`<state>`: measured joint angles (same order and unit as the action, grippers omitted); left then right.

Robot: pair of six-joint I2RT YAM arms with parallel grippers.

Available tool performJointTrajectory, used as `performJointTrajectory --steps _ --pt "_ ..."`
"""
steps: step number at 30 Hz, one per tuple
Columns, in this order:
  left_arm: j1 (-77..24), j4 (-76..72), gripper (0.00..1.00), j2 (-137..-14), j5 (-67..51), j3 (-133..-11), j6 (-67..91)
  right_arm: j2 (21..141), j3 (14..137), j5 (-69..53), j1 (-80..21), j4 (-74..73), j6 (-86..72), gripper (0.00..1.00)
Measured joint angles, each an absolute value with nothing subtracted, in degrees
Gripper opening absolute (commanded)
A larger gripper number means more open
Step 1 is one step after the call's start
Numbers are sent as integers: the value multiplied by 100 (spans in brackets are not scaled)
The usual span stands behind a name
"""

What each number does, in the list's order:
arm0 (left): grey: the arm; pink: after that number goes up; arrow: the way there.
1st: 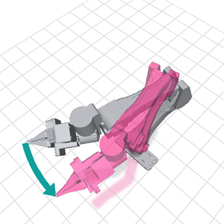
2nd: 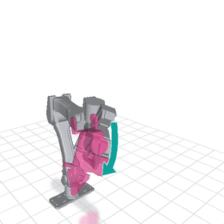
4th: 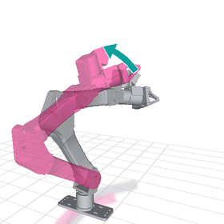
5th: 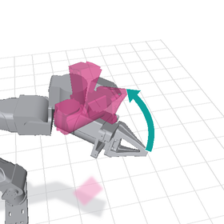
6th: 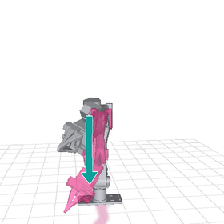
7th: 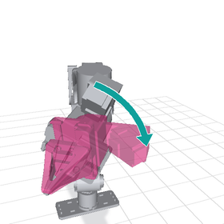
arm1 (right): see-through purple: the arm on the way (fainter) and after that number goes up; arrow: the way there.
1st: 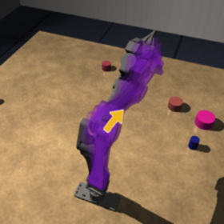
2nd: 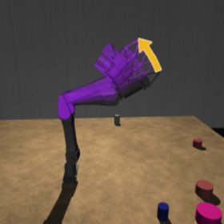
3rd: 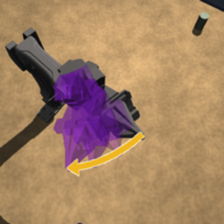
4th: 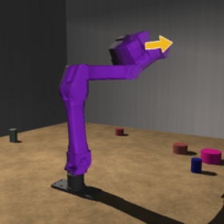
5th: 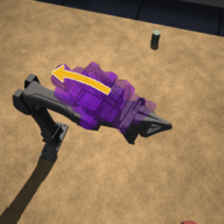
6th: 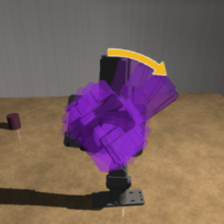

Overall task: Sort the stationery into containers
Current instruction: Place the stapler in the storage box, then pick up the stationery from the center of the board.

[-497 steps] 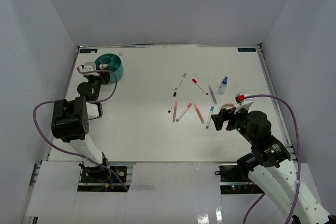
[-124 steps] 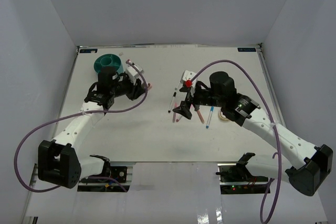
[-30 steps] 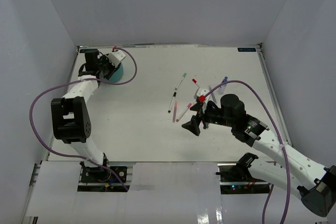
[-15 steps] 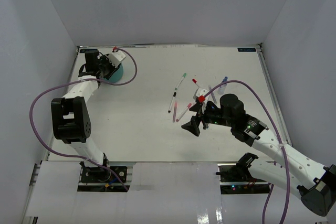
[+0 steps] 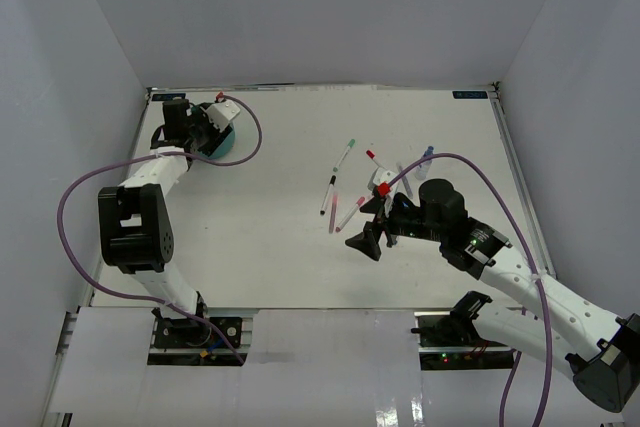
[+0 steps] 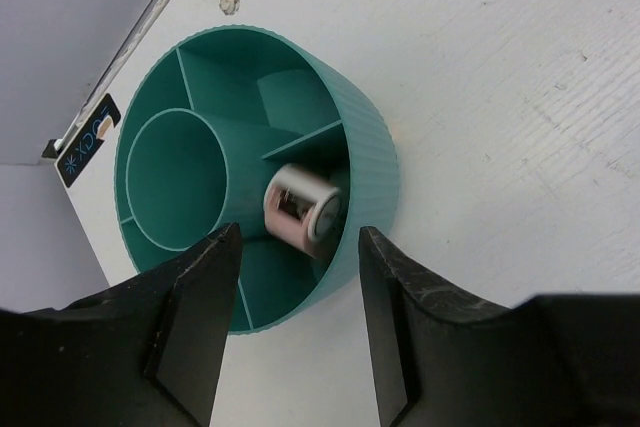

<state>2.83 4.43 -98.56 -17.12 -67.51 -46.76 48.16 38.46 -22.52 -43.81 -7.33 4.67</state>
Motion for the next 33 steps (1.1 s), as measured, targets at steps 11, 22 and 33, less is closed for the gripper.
performJointTrajectory --steps 11,22,33 --pt "283 384 69 -9821 -1715 -6726 -4512 4816 3846 -2272 -4383 -733 467 94" --pt "283 336 94 -8453 -1852 -6718 -2499 4759 3846 -1210 -4383 -762 23 90" --pt "283 320 98 -5811 -1649 -5354 84 4637 3603 1072 -4289 -1382 -1081 92"
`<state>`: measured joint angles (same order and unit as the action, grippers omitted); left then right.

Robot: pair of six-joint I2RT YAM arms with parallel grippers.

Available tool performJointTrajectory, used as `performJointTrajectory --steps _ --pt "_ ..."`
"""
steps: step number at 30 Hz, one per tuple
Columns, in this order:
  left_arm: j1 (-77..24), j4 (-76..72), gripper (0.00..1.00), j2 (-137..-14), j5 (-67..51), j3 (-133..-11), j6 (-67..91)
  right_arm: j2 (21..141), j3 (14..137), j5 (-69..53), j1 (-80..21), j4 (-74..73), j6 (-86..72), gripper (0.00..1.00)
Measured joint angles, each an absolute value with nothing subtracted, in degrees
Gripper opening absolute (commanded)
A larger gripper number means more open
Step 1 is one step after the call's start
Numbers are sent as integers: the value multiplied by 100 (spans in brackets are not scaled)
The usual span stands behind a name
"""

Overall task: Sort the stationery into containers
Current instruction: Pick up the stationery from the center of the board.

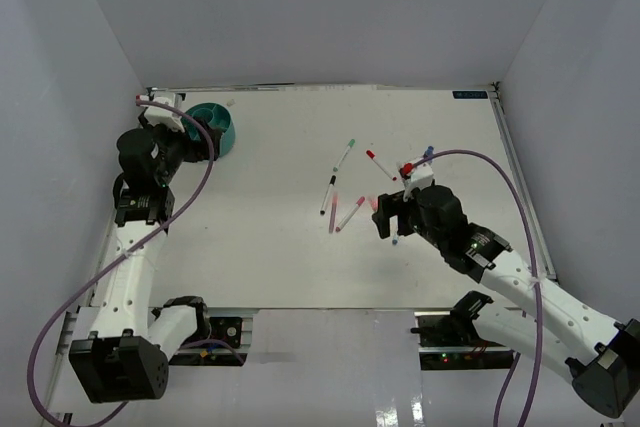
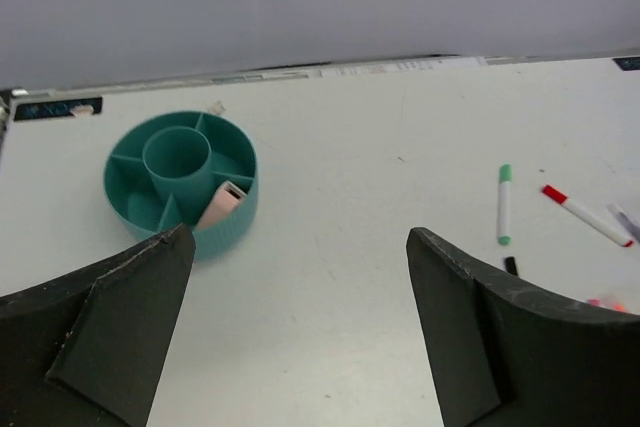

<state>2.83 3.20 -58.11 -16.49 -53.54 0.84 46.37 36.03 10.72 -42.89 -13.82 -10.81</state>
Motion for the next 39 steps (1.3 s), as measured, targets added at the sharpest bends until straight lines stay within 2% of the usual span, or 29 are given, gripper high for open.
performJointTrajectory --steps 5,7,10,13,17,20,32,39 --pt "237 523 98 -5387 -1841 -4943 923 4783 3199 1538 -3559 -1540 -1833 99" --pt "193 611 98 -5290 -1955 -4692 1177 4925 3000 1643 -3079 -1599 -2121 99" --pt "21 668 98 -5234 -2003 -4263 1411 5157 2779 1824 -2473 -1680 -2493 90" --pt "-274 781 98 -5227 -1992 -3918 1492 5496 2746 1946 -1990 -1656 -2773 87" --pt "-561 954 98 -5175 -1990 -3651 1533 6121 2779 2064 -1450 -1584 -2967 76" --pt "-742 1033 98 -5085 -1846 -3634 1500 6593 2882 2115 -1168 -1533 -3116 72" --pt "-1205 1116 98 -4805 -1334 -3634 1293 7607 3559 2283 -1046 -1343 -3433 61" --pt "-1223 1164 98 -4805 -1282 -3634 1275 7846 3623 2401 -1017 -1308 -3503 43"
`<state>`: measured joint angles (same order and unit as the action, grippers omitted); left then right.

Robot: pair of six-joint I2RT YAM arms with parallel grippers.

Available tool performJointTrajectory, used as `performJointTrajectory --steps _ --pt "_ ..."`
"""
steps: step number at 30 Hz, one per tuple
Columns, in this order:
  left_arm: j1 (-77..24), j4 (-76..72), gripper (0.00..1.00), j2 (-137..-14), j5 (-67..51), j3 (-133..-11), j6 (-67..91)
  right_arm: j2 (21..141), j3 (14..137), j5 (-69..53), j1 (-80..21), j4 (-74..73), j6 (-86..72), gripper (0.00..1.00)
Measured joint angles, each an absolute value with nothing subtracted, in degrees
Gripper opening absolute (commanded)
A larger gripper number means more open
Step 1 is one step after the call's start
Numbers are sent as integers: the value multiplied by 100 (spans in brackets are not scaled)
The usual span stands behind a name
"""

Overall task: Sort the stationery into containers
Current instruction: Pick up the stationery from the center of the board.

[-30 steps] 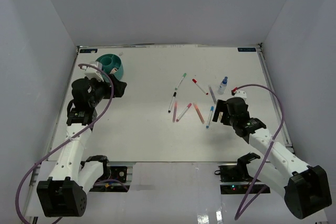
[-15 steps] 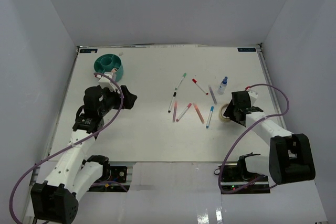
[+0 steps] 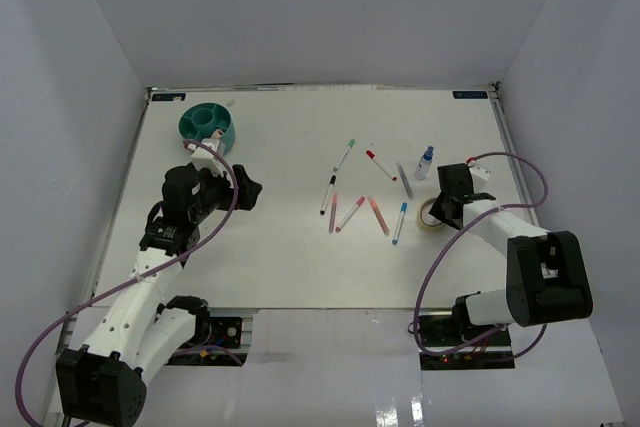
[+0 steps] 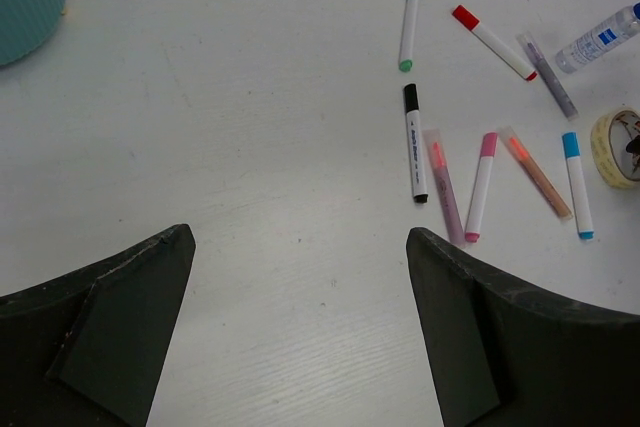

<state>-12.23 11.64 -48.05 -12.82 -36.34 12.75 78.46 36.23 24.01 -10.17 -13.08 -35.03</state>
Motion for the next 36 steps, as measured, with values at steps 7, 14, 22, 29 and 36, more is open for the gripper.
performJointTrajectory --steps 7,14,22,29,36 --pt "-1223 1164 98 -4886 -1658 -3638 1376 7684 3548 2497 -976 -1317 -3400 8" --pt "-1225 1216 98 -5223 -2777 -4010 1787 6748 3330 2364 -976 -1238 -2947 8" --pt "-1229 1199 98 -5435 -3575 -4403 2182 6357 3166 1070 -1081 -711 -2255 8" --pt "-1334 969 98 -5682 -4051 -4779 2683 5859 3024 -471 -2290 582 -1378 8" --pt "-1712 639 97 -6047 -4154 -4888 3057 6410 3391 -1879 -3129 1653 -808 8"
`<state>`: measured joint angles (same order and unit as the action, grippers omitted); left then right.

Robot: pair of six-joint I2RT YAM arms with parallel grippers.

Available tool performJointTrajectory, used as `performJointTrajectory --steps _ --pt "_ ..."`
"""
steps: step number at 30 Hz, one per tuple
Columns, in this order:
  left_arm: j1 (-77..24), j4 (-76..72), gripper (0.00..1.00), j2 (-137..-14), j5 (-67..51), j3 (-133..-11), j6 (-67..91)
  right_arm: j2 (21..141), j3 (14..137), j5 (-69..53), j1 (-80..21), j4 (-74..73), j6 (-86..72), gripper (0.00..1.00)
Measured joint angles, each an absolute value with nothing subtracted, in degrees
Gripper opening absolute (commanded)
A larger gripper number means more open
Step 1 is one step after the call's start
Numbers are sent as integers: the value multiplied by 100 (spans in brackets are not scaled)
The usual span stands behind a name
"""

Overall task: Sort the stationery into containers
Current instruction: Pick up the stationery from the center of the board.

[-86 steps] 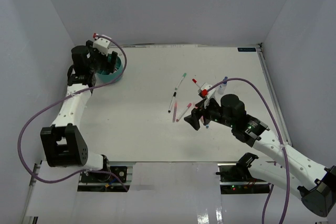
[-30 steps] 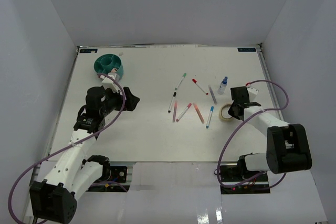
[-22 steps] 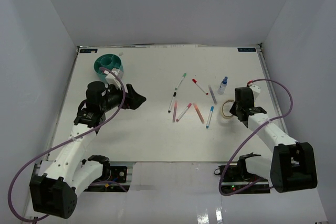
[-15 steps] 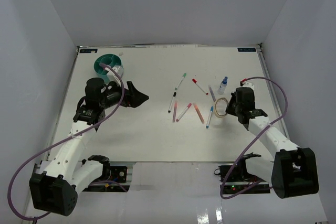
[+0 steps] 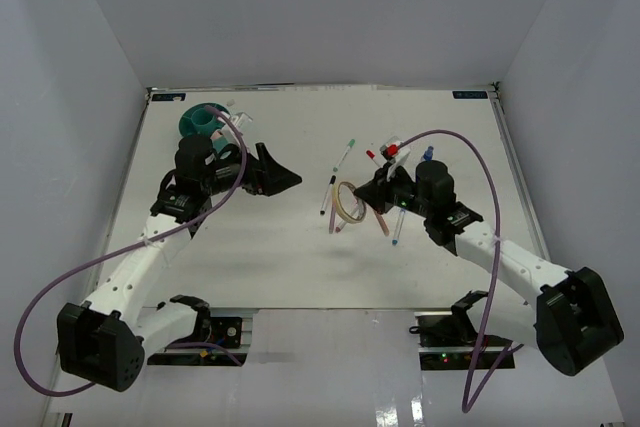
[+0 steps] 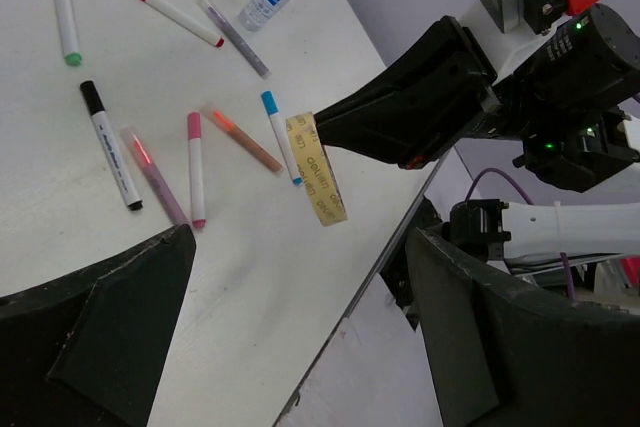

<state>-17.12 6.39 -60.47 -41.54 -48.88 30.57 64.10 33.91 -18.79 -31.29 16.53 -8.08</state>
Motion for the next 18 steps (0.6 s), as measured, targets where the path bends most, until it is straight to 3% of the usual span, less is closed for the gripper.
performJointTrajectory --steps 16,18 --pt "-2491 676 93 -6858 -3103 -5310 3835 7395 4364 -2220 -3922 2405 -19 8" --pt "-2611 746 85 -6943 -2934 -5384 3846 7443 4390 -2132 -3953 2410 69 8"
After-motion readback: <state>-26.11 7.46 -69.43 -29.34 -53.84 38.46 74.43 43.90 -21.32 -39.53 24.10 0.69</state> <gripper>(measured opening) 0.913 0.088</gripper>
